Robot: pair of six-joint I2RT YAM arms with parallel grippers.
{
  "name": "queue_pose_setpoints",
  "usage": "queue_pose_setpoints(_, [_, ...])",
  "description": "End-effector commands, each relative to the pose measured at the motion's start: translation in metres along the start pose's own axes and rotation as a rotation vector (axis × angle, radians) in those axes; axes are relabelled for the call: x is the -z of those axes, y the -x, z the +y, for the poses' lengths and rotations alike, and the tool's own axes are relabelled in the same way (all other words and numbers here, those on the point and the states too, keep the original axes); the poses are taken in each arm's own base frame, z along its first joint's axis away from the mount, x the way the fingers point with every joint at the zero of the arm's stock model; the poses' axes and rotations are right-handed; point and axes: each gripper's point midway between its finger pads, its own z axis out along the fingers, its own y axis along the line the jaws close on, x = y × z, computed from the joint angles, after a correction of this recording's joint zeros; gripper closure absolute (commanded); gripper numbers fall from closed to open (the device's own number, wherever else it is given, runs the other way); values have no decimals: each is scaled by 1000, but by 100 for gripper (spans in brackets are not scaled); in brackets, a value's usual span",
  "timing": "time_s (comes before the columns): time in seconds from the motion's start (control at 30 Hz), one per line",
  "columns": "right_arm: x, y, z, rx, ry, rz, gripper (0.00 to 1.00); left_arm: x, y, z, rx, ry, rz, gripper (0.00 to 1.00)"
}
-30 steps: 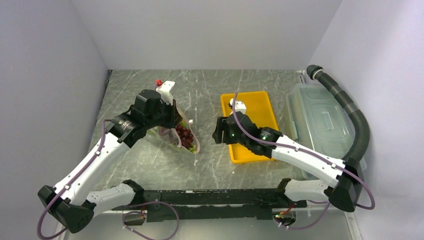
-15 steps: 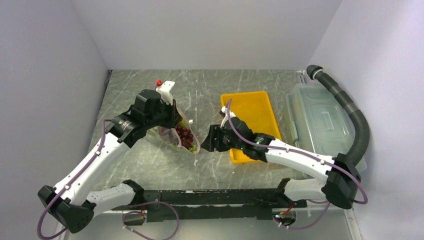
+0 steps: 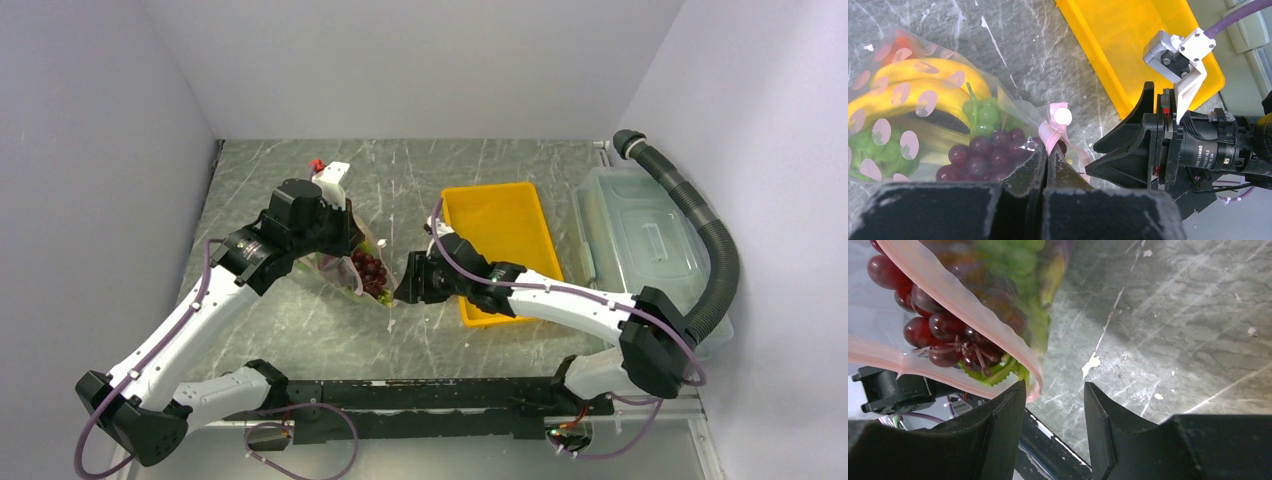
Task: Place the food in the zip-top bag and seal the zipper
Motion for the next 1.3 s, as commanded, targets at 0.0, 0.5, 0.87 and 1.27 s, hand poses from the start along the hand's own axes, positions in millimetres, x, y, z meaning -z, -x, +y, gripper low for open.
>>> queue_pose_setpoints(0.0, [-2, 26, 33, -11, 93, -67, 51, 10, 25, -7, -5, -25, -100, 100])
queue_pose_setpoints(0.5, [-19, 47, 13, -40, -28, -186, 70, 9, 24, -7, -6, -26, -94, 100])
queue_pose_setpoints(0.87, [-12, 63, 25, -18, 25, -258, 95, 8, 24, -6, -8, -24, -90, 100])
queue_pose_setpoints(1.27, [25, 80, 40, 25, 73, -354, 100, 9, 24, -3, -13, -8, -94, 100])
